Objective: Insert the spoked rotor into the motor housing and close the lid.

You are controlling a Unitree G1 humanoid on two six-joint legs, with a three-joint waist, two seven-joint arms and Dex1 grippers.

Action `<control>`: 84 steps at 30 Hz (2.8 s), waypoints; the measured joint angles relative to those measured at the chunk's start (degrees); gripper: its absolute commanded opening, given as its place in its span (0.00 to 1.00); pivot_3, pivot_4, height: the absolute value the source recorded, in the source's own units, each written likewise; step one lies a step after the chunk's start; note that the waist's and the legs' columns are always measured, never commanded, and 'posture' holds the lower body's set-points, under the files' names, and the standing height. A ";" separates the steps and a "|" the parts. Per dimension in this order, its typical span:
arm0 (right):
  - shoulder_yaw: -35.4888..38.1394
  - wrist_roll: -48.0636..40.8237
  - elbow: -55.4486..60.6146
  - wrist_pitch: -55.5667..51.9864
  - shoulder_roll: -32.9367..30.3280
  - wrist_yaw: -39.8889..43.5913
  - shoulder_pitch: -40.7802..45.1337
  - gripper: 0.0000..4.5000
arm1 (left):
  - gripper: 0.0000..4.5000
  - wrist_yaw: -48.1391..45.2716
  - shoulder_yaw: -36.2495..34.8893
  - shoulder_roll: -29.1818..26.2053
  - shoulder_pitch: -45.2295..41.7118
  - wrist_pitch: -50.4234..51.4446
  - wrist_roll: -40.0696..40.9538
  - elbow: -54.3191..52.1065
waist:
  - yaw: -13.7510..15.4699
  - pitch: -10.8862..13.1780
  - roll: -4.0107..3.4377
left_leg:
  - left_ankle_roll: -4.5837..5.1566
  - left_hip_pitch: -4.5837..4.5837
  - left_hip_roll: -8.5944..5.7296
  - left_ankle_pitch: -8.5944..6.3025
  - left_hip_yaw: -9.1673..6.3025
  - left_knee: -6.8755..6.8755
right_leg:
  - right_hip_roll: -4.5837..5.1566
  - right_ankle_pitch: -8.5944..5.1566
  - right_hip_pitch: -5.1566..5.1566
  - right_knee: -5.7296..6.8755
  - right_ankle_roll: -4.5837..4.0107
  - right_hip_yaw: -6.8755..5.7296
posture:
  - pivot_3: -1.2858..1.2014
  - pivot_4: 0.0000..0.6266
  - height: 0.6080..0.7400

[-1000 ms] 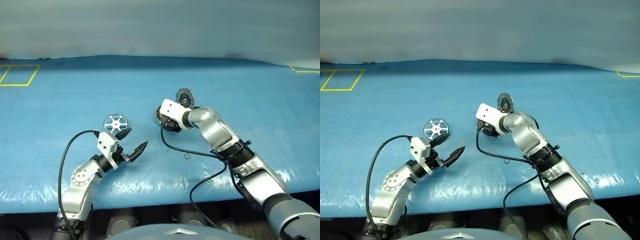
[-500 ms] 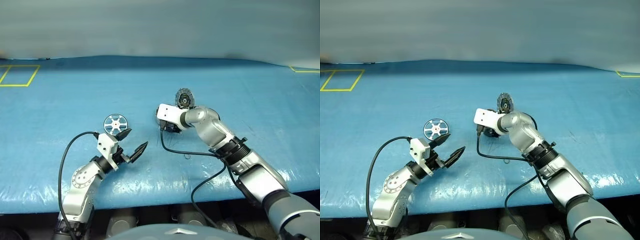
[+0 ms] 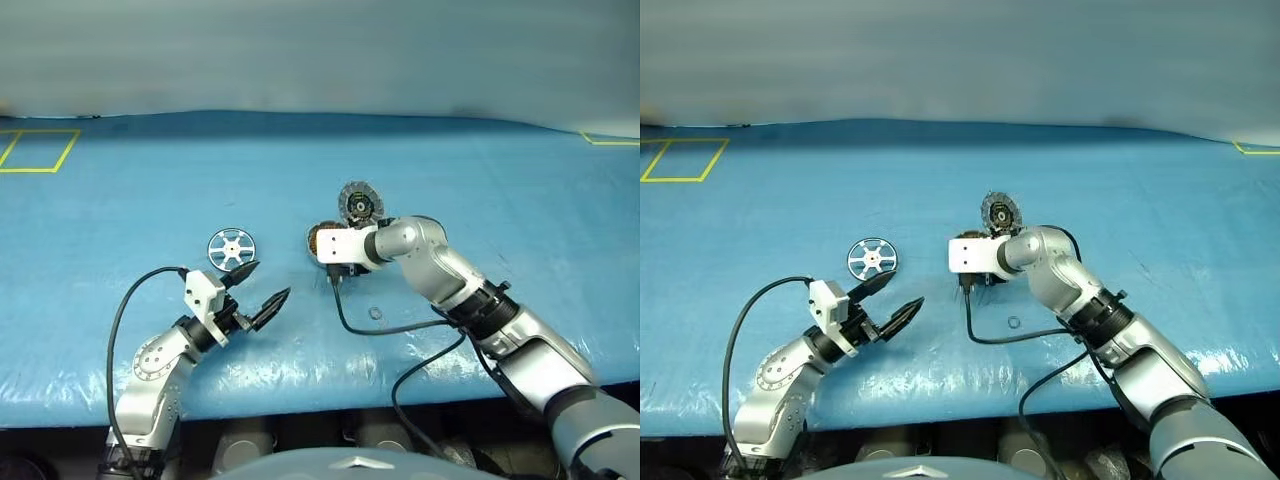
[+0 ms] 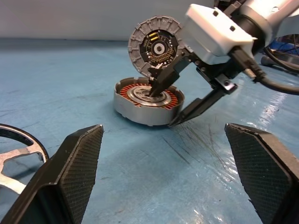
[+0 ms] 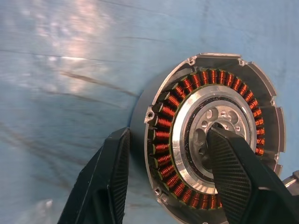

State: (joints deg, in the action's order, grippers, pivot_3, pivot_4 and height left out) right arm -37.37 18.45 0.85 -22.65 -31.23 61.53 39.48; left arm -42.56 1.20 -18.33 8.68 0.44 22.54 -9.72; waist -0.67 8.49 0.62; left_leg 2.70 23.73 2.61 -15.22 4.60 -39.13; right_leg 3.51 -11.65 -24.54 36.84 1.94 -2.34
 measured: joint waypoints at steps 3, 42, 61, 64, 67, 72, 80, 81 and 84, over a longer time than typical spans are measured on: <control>-1.57 -0.84 6.19 6.12 -3.62 4.94 -2.42 0.48 | 1.00 -0.02 -0.09 -0.01 0.19 0.04 0.01 -0.03 | -0.05 0.00 0.00 | -0.01 -0.03 0.01 0.00 0.00 0.00 | -0.01 -0.03 0.01 0.01 -0.02 -0.02 | 0.52 0.24 1.00; 11.08 -0.22 17.00 17.42 -7.45 3.38 -16.58 0.73 | 1.00 -3.86 2.34 -0.62 -0.14 0.79 0.13 0.63 | 0.33 0.01 0.02 | -0.11 -0.05 0.05 0.10 -0.02 -0.04 | 0.00 0.01 -0.01 0.02 -0.06 -0.06 | 0.52 0.24 1.00; 27.32 -11.94 30.28 -1.22 2.69 -19.62 -45.97 0.73 | 1.00 -5.00 3.26 -1.06 -1.38 3.96 0.11 0.74 | 0.15 0.02 0.02 | -0.11 -0.05 0.06 0.10 -0.03 -0.04 | 0.01 -0.08 -0.04 0.04 0.07 -0.03 | 0.52 0.24 1.00; 27.31 -12.19 31.62 -1.53 2.68 -20.76 -45.90 0.73 | 1.00 -5.02 3.80 -1.25 -1.60 4.65 0.11 0.67 | 0.16 0.02 0.03 | -0.11 -0.10 0.06 0.10 -0.09 -0.05 | 0.01 -0.08 -0.08 0.03 0.08 -0.06 | 0.52 0.24 1.00; 27.31 -12.38 31.58 -1.64 2.55 -21.70 -45.72 0.73 | 1.00 -4.99 3.88 -1.82 -2.22 5.64 0.11 0.59 | 0.18 0.02 0.03 | -0.11 -0.05 0.05 0.10 -0.09 -0.04 | 0.02 -0.08 -0.08 0.02 0.08 -0.06 | 0.52 0.24 1.00; 27.06 -12.60 31.39 -1.63 2.16 -22.10 -45.33 0.73 | 1.00 -4.94 3.89 -2.04 -2.81 6.61 0.11 -0.48 | 0.23 0.02 0.04 | -0.10 -0.01 0.03 0.09 -0.09 -0.01 | 0.01 -0.08 -0.05 0.01 0.07 -0.05 | 0.52 0.24 1.00; 26.38 -13.30 31.06 -1.62 1.07 -22.19 -45.05 0.73 | 1.00 -4.76 3.88 -2.12 -2.31 6.97 0.11 -0.64 | 0.23 0.02 0.04 | -0.10 -0.03 0.04 0.09 -0.09 -0.04 | 0.02 -0.09 -0.05 0.01 0.08 -0.05 | 0.52 0.24 1.00; 26.34 -13.31 30.99 -1.62 0.90 -22.17 -44.97 0.73 | 1.00 -4.63 3.88 -2.12 -2.20 6.96 0.10 -0.73 | 0.23 0.02 0.04 | -0.10 -0.03 0.04 0.09 -0.09 -0.04 | 0.01 -0.09 -0.05 0.01 0.08 -0.05 | 0.52 0.24 1.00; 26.04 -13.31 30.84 -1.62 0.33 -22.18 -44.75 0.73 | 1.00 -4.19 3.90 -2.11 -1.60 6.96 0.06 -1.58 | 0.23 0.02 0.04 | -0.10 -0.02 0.04 0.09 -0.09 -0.02 | 0.01 -0.09 -0.05 0.01 0.08 -0.05 | 0.52 0.24 1.00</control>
State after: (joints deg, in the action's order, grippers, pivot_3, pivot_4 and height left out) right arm -11.33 5.15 31.69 -24.27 -30.90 39.35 -5.27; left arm -46.75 5.10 -20.43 7.09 7.40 22.60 -11.30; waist -0.44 8.52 0.66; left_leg 2.60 23.71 2.64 -15.13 4.50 -39.15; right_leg 3.52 -11.73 -24.60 36.85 2.01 -2.39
